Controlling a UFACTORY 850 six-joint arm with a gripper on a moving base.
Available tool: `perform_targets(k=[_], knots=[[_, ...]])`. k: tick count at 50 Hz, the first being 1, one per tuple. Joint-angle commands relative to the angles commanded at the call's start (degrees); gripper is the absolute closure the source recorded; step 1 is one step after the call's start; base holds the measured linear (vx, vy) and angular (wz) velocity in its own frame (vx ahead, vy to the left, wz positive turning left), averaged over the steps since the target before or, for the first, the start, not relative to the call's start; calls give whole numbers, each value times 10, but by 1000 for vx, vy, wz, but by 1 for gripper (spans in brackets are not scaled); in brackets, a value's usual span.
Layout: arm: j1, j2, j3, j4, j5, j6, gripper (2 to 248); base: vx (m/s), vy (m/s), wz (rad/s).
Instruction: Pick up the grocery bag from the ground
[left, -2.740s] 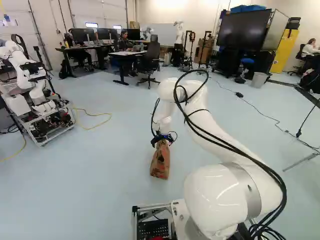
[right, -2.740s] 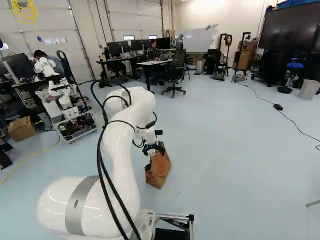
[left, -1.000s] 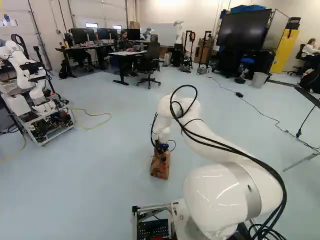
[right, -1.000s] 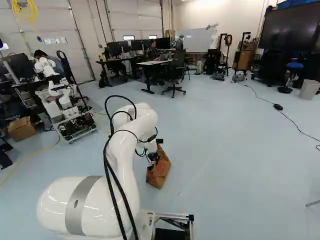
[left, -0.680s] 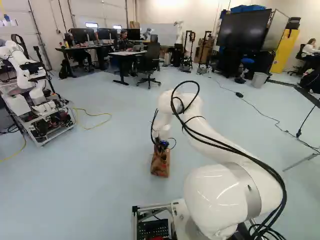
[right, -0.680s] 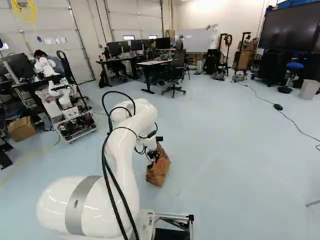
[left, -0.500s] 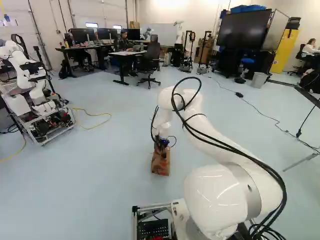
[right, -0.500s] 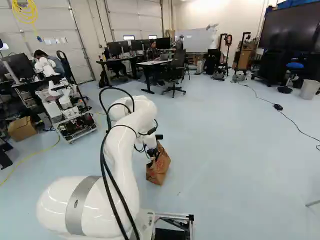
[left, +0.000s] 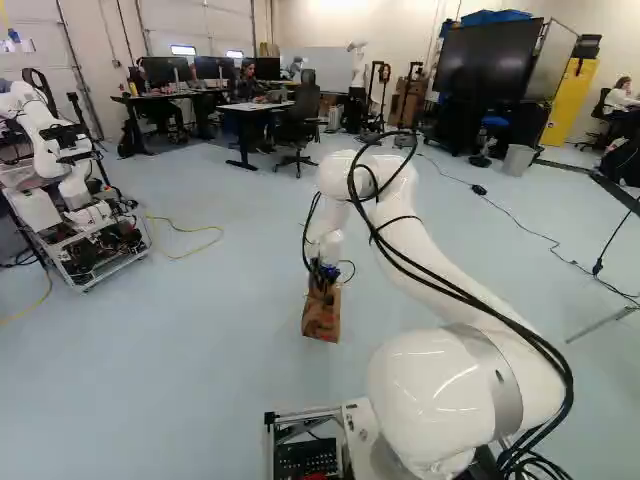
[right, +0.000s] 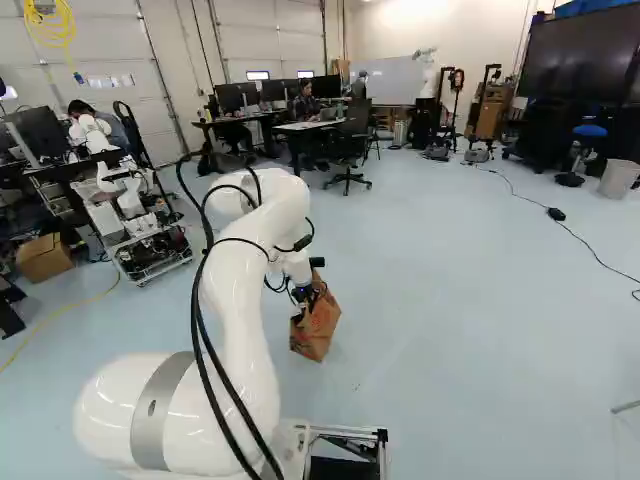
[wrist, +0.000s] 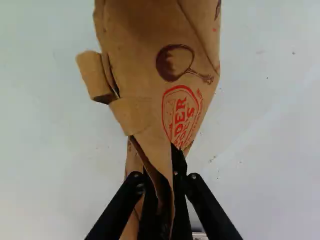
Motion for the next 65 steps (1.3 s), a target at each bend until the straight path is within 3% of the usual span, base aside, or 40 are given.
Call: perform_targets(k=[65], knots=[[0,249,174,0,0,0,224,0,0,0]])
